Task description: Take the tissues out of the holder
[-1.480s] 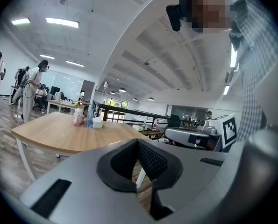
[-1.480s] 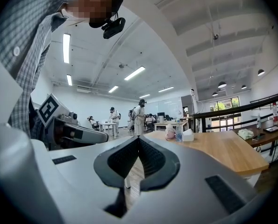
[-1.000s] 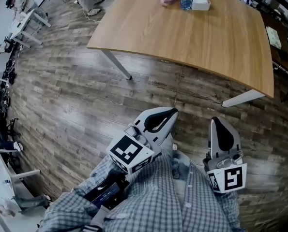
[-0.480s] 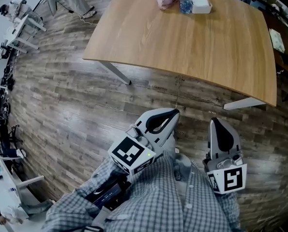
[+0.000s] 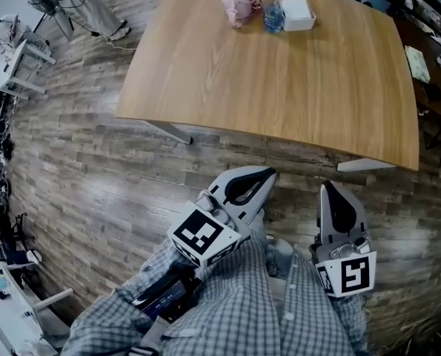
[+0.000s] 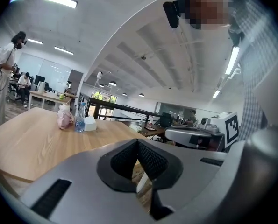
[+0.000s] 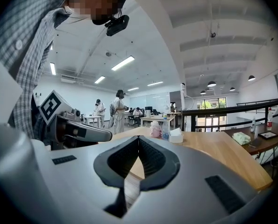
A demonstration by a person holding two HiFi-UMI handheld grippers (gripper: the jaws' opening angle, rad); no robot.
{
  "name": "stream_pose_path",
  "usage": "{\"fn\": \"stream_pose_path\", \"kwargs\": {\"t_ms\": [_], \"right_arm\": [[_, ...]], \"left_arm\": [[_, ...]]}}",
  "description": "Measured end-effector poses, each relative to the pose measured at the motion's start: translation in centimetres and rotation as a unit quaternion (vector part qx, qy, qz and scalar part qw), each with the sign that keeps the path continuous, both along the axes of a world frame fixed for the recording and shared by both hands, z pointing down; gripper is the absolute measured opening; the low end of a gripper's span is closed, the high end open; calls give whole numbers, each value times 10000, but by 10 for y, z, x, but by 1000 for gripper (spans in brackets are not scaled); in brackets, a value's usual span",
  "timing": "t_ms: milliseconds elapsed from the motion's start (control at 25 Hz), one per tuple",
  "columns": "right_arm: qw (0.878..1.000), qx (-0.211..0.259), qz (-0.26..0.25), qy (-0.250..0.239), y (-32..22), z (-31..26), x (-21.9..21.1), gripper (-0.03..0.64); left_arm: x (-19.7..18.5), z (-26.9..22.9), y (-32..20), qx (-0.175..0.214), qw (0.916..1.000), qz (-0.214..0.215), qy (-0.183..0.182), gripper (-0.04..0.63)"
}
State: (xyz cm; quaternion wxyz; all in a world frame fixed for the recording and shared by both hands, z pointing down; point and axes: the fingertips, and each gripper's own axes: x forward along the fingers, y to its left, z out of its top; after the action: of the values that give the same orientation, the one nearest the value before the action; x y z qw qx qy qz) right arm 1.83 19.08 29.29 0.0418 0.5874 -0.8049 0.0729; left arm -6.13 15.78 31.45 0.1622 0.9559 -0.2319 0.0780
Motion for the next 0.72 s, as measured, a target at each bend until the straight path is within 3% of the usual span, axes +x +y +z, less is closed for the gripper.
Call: {"fn": "stream_pose_path", "kwargs": {"t_ms": [480, 720], "right_arm": [[9990, -153, 125, 412, -54, 12, -4, 11], [9990, 2, 320, 298, -76, 2, -12, 11]], "left_arm": [[-4, 6, -64, -24, 9996, 256, 86, 6], [-15, 1, -79, -153, 9991, 249, 314, 6]]}}
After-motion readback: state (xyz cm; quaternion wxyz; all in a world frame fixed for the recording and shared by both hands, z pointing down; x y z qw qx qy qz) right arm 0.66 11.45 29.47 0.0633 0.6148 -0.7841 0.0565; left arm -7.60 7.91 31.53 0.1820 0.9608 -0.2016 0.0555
